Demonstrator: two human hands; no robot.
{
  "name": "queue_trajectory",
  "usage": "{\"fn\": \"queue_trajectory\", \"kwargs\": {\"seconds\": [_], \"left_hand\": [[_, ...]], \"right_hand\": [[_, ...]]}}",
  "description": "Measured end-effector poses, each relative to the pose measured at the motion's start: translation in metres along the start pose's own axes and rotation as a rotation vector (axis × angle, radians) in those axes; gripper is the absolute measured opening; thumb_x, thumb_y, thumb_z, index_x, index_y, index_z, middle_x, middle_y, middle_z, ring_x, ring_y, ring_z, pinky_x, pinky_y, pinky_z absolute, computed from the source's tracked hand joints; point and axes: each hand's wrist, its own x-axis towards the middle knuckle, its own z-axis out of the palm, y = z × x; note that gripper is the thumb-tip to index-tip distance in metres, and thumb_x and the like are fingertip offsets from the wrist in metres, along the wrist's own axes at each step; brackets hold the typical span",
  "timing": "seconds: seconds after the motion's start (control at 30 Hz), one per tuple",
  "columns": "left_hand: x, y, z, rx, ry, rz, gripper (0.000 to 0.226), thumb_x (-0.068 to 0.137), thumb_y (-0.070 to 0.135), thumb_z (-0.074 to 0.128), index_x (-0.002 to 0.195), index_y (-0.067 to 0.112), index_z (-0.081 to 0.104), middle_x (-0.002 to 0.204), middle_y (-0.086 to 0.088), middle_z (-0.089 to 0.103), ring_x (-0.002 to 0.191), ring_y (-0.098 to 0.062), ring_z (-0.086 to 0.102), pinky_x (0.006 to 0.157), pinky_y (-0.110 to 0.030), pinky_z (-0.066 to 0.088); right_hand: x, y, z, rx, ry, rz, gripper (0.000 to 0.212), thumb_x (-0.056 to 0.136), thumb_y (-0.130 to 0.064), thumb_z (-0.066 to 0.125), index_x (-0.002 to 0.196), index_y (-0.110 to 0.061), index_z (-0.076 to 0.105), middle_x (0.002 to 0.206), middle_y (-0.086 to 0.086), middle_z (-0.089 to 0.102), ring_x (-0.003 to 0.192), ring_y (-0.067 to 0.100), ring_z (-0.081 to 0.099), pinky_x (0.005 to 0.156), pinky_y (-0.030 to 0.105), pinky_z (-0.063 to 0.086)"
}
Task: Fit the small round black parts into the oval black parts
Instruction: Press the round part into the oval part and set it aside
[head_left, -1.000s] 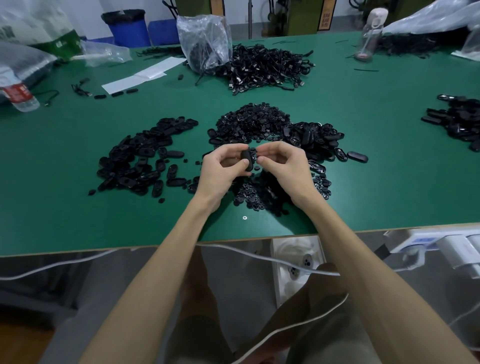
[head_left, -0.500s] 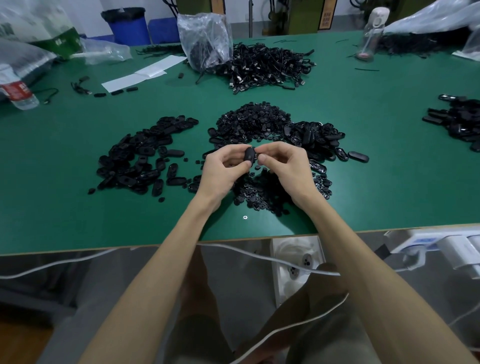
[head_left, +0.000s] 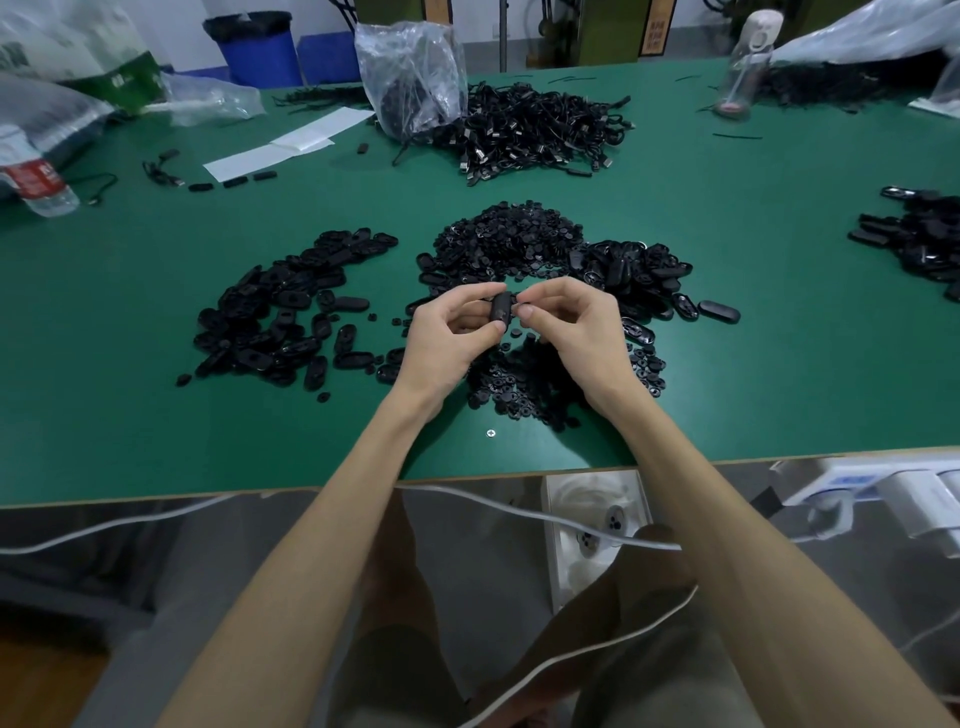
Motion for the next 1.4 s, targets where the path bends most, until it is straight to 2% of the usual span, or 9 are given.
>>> {"fn": "queue_trajectory", "kwargs": {"seconds": [0.13,0.27,0.47,0.67,0.9,1.13,1.27,1.33,1.4], "left_hand": [[-0.001,0.001,0.000,-0.011,-0.013,0.000,0.045,0.088,-0.008,0.074,0.129,0.011,0.071,0.107,-0.011,0.078,0.101,-0.015,0.074,0.092,-0.023,0.056],[0.000,0.002,0.001,0.019,-0.017,0.012,0.047,0.088,-0.009,0.073,0.130,0.010,0.071,0.105,-0.013,0.076,0.094,-0.008,0.070,0.089,-0.020,0.054],[0.001,-0.001,0.002,0.061,-0.006,0.006,0.045,0.087,0.001,0.080,0.130,0.012,0.071,0.103,-0.010,0.076,0.097,-0.012,0.072,0.091,-0.021,0.055],[0.003,-0.005,0.002,0.073,-0.011,0.013,0.030,0.087,0.005,0.081,0.116,0.010,0.078,0.102,-0.005,0.079,0.095,-0.017,0.074,0.094,-0.037,0.059],[0.003,-0.005,0.003,-0.004,-0.007,0.003,0.031,0.091,-0.002,0.074,0.122,0.007,0.075,0.107,-0.007,0.079,0.094,-0.015,0.073,0.085,-0.029,0.060],[0.003,-0.006,0.003,0.055,-0.032,0.010,0.038,0.089,-0.002,0.075,0.126,0.008,0.074,0.113,-0.010,0.077,0.104,-0.028,0.071,0.097,-0.039,0.058],[0.002,-0.005,0.003,0.045,-0.035,0.016,0.037,0.089,-0.006,0.074,0.125,0.005,0.074,0.110,-0.009,0.078,0.096,-0.017,0.072,0.088,-0.030,0.059],[0.002,-0.004,0.003,0.035,-0.028,0.025,0.034,0.090,-0.006,0.073,0.123,0.003,0.074,0.107,-0.010,0.078,0.091,-0.016,0.073,0.082,-0.026,0.059],[0.002,-0.003,0.004,0.030,-0.020,0.038,0.030,0.092,-0.005,0.071,0.121,0.002,0.075,0.106,-0.011,0.079,0.090,-0.018,0.074,0.080,-0.028,0.060]], "right_hand": [[0.000,0.001,0.000,0.043,0.027,-0.003,0.010,0.089,-0.012,0.080,0.095,-0.014,0.072,0.087,0.005,0.078,0.081,0.016,0.075,0.071,0.022,0.053],[0.001,0.003,-0.001,-0.027,0.019,-0.005,0.007,0.088,-0.014,0.081,0.090,-0.018,0.075,0.085,-0.001,0.075,0.078,0.009,0.066,0.073,0.025,0.052],[0.001,0.001,0.000,-0.106,0.000,-0.020,0.007,0.087,-0.010,0.080,0.091,-0.013,0.075,0.081,-0.007,0.072,0.075,0.004,0.062,0.077,0.024,0.051],[-0.002,-0.003,0.002,-0.188,0.040,-0.037,0.007,0.088,-0.009,0.078,0.093,-0.014,0.077,0.085,-0.002,0.075,0.076,0.003,0.064,0.076,0.018,0.052],[-0.003,-0.006,0.003,-0.212,0.034,-0.043,0.008,0.088,-0.008,0.076,0.096,-0.012,0.078,0.087,-0.001,0.076,0.079,0.006,0.067,0.078,0.021,0.055],[-0.005,-0.010,0.004,-0.272,0.017,-0.063,0.009,0.089,-0.005,0.075,0.095,-0.011,0.079,0.090,0.002,0.076,0.079,0.007,0.065,0.076,0.019,0.053],[-0.007,-0.012,0.005,-0.328,0.027,-0.132,0.010,0.089,-0.002,0.074,0.095,-0.009,0.078,0.092,0.003,0.074,0.080,0.005,0.063,0.076,0.012,0.049],[-0.008,-0.012,0.007,-0.357,0.043,-0.177,0.009,0.089,-0.002,0.075,0.095,-0.008,0.078,0.094,0.006,0.072,0.082,0.009,0.063,0.076,0.012,0.048],[-0.009,-0.012,0.008,-0.400,0.046,-0.232,0.008,0.090,-0.004,0.076,0.096,-0.008,0.079,0.095,0.007,0.069,0.081,0.012,0.062,0.076,0.010,0.046]]}}
